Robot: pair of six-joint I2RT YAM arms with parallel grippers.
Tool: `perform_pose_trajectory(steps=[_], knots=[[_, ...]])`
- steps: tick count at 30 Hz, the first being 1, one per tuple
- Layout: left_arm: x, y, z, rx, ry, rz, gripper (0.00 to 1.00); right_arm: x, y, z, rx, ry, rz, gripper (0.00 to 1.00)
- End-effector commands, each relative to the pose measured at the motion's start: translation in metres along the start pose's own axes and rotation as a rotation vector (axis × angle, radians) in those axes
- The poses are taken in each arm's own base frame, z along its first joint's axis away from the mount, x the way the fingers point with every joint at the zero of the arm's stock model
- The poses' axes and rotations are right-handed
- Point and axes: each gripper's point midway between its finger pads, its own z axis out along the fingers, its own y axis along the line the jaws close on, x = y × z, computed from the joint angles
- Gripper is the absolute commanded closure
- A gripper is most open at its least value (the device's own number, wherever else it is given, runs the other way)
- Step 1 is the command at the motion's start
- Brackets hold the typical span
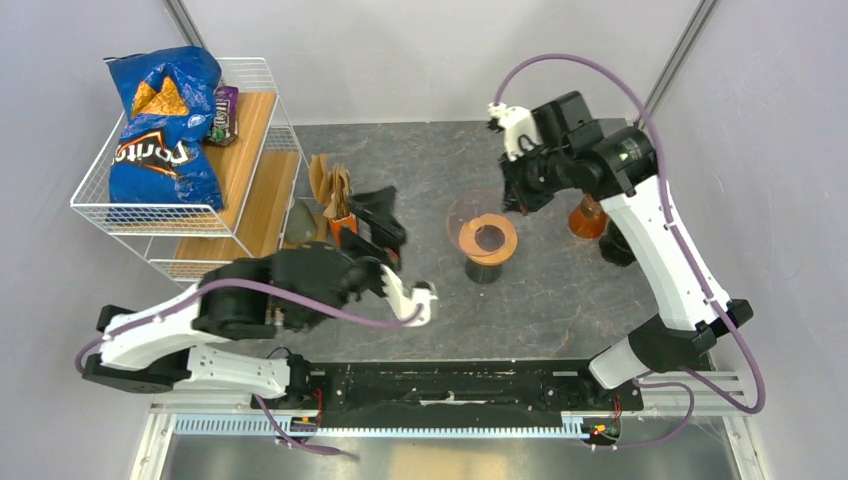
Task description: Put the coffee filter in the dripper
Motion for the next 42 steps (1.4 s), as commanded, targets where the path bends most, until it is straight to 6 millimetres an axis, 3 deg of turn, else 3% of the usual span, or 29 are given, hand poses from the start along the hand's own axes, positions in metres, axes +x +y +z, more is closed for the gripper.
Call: perform_pose_trajectory(steps=[1,5,10,11,15,18,20,28,30,37,42], knots=[[0.019,0.045,-0.033,-0.218,-0.050,-0.481,0.00,0.011,-0.013,-0.024,-0.046,0.042,0.215,1.00],[0.060,0.041,-0.029,-0.388,0.092,-0.672,0.00,0.027,-0.025,-0.022,-0.048,0.117,0.320,1.00],[0.080,0.023,-0.012,-0.257,0.174,-1.077,0.00,0.038,-0.037,-0.006,-0.130,0.158,0.448,1.00],[0.076,0.015,-0.008,-0.183,0.175,-1.168,0.00,0.035,-0.042,-0.004,-0.131,0.147,0.452,1.00],[0.024,-0.007,0.005,0.104,-0.004,-1.349,0.02,0.021,-0.057,0.003,-0.113,0.112,0.411,1.00],[-0.007,-0.023,0.015,0.281,-0.056,-1.423,0.02,0.026,-0.059,0.014,-0.147,0.145,0.394,1.00],[-0.017,-0.033,0.024,0.367,-0.048,-1.467,0.02,0.027,-0.058,0.019,-0.163,0.142,0.390,1.00],[-0.005,-0.037,0.064,0.497,-0.037,-1.796,0.02,0.037,-0.069,0.039,-0.148,0.163,0.392,1.00],[-0.007,-0.036,0.070,0.508,-0.068,-1.820,0.02,0.039,-0.071,0.041,-0.146,0.169,0.397,1.00],[-0.013,-0.062,0.092,0.594,-0.039,-1.900,0.03,0.047,-0.078,0.053,-0.163,0.199,0.421,1.00],[0.000,-0.065,0.116,0.627,-0.021,-2.039,0.09,0.045,-0.092,0.055,-0.155,0.189,0.427,1.00]])
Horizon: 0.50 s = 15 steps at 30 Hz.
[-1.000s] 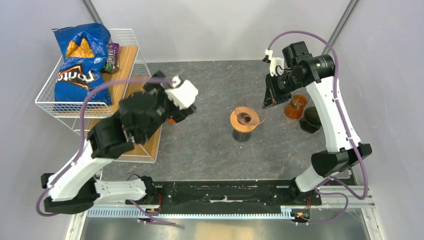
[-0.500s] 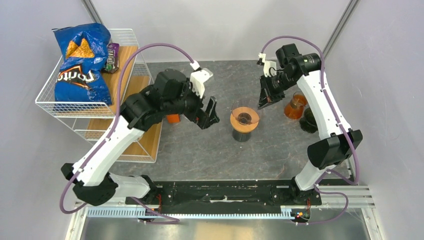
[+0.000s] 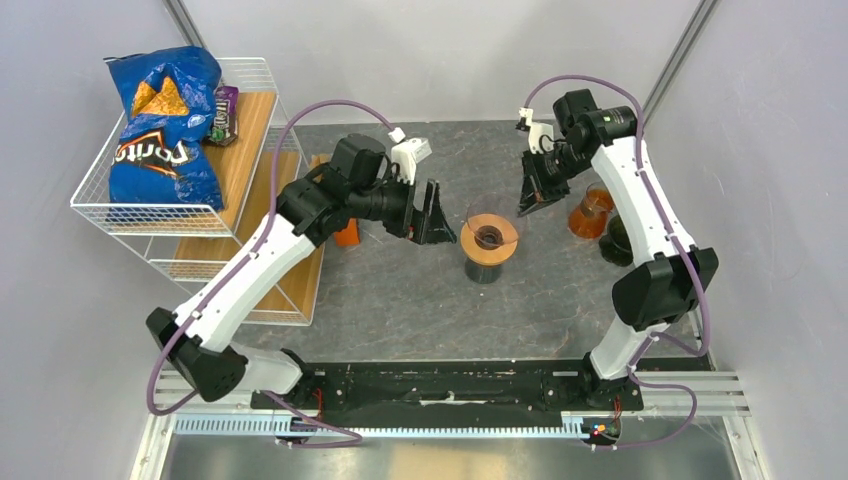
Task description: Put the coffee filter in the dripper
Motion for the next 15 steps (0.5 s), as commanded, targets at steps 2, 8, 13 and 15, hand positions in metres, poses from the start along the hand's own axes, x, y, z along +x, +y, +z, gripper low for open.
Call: perform_pose_trajectory(steps=[2,8,13,15], knots=[[-0.023,-0.001,0.017,0.126,-0.034,-0.147,0.15,-0.016,0.000,-0.002,-0.051,-0.043,-0.019,1.00],[-0.021,0.009,0.038,0.130,-0.005,-0.192,0.25,-0.013,0.000,0.006,-0.076,-0.017,0.001,1.00],[-0.013,0.022,0.054,0.106,0.037,-0.240,0.33,-0.011,-0.005,0.013,-0.068,-0.006,0.013,1.00],[-0.012,0.025,0.060,0.107,0.045,-0.246,0.34,-0.010,-0.007,0.015,-0.066,0.002,0.016,1.00]])
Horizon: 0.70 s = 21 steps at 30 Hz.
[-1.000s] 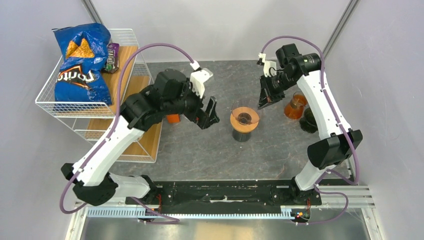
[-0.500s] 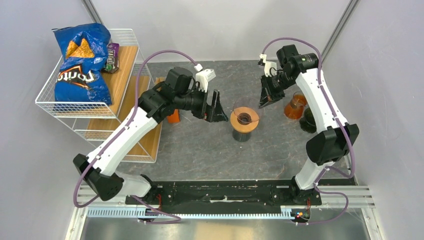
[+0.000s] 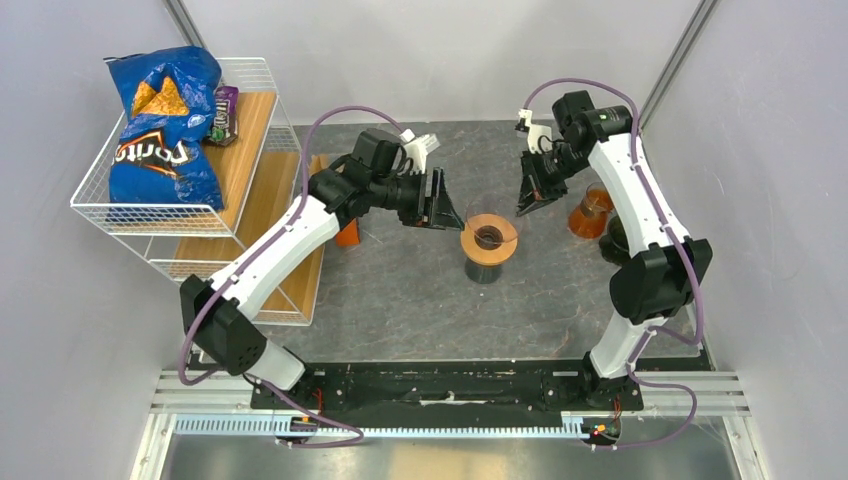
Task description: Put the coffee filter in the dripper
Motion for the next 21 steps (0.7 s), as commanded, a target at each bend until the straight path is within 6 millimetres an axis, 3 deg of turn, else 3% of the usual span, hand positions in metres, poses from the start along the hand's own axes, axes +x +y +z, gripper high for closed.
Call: perform_pose_trajectory(steps=[1,10,18,21], knots=[[-0.004,0.000,0.014,0.035,0.009,-0.037,0.35,-0.004,0.002,0.005,-0.034,-0.012,-0.009,1.00],[-0.006,0.017,0.039,0.027,0.036,-0.091,0.37,-0.002,-0.005,0.012,-0.018,0.009,0.001,1.00],[-0.017,0.014,0.056,0.085,0.033,-0.129,0.38,-0.003,-0.008,0.012,-0.002,0.008,0.000,1.00],[-0.015,0.016,0.062,0.090,0.048,-0.149,0.42,-0.004,-0.010,0.012,0.008,0.009,-0.001,1.00]])
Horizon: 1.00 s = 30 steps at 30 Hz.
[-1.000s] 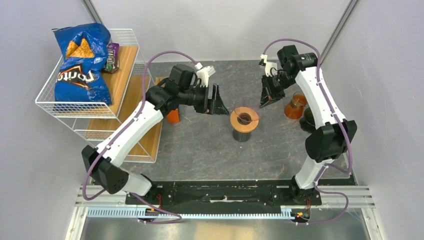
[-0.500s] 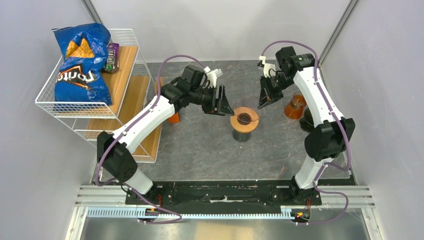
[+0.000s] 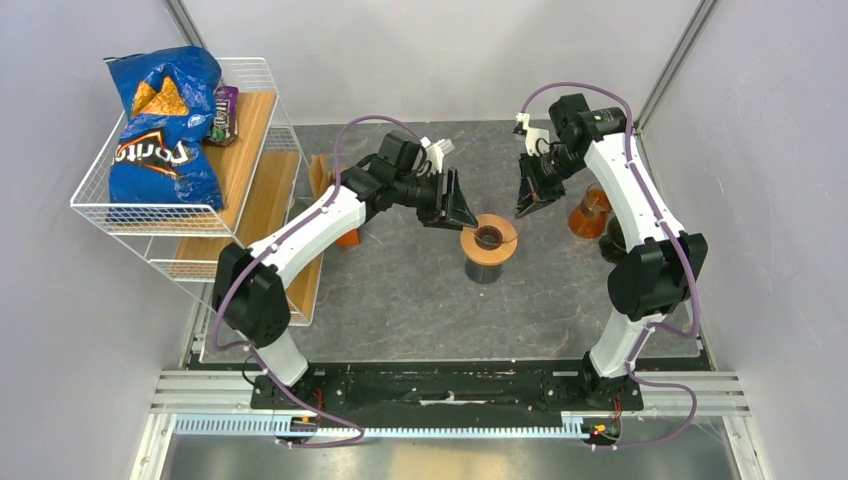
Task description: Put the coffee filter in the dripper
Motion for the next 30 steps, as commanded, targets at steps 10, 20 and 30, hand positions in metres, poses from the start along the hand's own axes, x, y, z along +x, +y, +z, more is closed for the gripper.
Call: perform_pose_trajectory(steps=[10,20,30], knots=[[0.003,0.005,0.017,0.049,0.032,-0.058,0.62,-0.004,0.000,0.006,-0.025,-0.005,-0.004,1.00],[0.017,0.022,0.023,0.019,0.073,-0.069,0.72,-0.006,-0.001,0.010,-0.030,-0.003,0.005,1.00],[0.030,0.042,0.030,-0.023,0.112,-0.076,0.75,-0.001,-0.003,0.016,-0.031,0.017,0.009,1.00]])
